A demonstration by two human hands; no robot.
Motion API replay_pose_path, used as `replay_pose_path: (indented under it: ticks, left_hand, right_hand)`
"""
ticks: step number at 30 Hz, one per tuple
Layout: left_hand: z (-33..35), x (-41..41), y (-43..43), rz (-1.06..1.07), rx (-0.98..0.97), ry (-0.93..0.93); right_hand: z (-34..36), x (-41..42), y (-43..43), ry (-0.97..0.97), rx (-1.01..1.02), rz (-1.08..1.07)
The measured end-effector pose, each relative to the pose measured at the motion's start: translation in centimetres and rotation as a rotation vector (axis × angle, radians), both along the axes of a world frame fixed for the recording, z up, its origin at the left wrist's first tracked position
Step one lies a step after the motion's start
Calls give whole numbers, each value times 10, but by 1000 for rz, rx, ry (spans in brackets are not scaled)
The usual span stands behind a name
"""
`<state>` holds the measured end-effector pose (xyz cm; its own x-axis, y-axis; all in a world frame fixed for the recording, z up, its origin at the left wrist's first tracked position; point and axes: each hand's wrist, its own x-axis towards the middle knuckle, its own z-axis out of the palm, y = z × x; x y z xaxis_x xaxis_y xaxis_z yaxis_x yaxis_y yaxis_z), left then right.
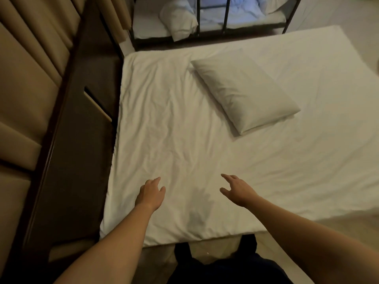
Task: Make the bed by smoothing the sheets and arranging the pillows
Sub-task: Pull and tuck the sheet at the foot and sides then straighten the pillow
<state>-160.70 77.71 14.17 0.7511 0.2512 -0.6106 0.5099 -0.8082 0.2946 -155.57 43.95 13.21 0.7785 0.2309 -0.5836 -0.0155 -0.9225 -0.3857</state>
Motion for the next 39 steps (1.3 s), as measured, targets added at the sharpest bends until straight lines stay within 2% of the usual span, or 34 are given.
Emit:
replay_pose_path:
  ticks: [6,13,19,25,30,39]
  left_hand:
    - [28,28,-93,104,-17,-114]
    - [46,48,-183,169,-44,-159]
    - [45,88,-214,163,-54,-167]
    - [34,163,-234,123,-111,-197]
    - [24,191,-270,106,-179,-186]
    - [-5,263,-320,228,-224,-183]
  right_hand:
    - [20,48,-86,-87,54,39]
    - [34,92,-176,-118,55,74]
    - [37,135,-210,-169,77,53]
    - [38,169,-237,-206,93,-90]
    - [33,193,-271,-198,72,-159]
    - [6,281,-326,-196,86,-258]
